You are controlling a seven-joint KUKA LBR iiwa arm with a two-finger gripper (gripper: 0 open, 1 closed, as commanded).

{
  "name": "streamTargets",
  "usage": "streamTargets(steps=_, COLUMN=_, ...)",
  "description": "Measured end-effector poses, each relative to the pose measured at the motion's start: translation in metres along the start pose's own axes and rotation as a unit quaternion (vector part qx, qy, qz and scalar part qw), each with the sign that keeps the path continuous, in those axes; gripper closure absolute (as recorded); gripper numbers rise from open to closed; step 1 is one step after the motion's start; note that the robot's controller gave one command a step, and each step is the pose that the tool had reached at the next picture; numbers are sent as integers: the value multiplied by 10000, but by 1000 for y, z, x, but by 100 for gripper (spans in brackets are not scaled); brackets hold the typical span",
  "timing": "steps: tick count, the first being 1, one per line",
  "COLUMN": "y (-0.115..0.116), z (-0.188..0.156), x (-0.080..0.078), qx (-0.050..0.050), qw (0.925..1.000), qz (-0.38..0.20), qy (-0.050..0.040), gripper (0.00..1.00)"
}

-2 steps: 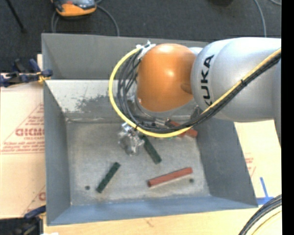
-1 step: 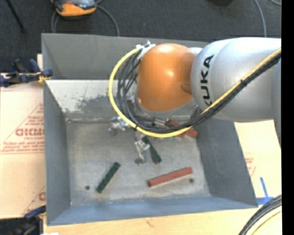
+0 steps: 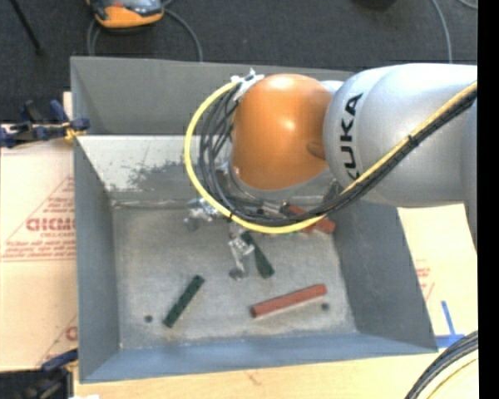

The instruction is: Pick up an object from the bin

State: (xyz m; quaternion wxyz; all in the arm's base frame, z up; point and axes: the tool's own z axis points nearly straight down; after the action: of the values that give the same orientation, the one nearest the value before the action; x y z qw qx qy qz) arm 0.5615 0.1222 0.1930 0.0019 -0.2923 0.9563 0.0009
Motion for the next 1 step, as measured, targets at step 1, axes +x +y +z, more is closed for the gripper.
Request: streamTargets(steps=1, y=13, z=55, x=18, qx=13, qw=9998, qz=-220, qy=-25, gripper=0)
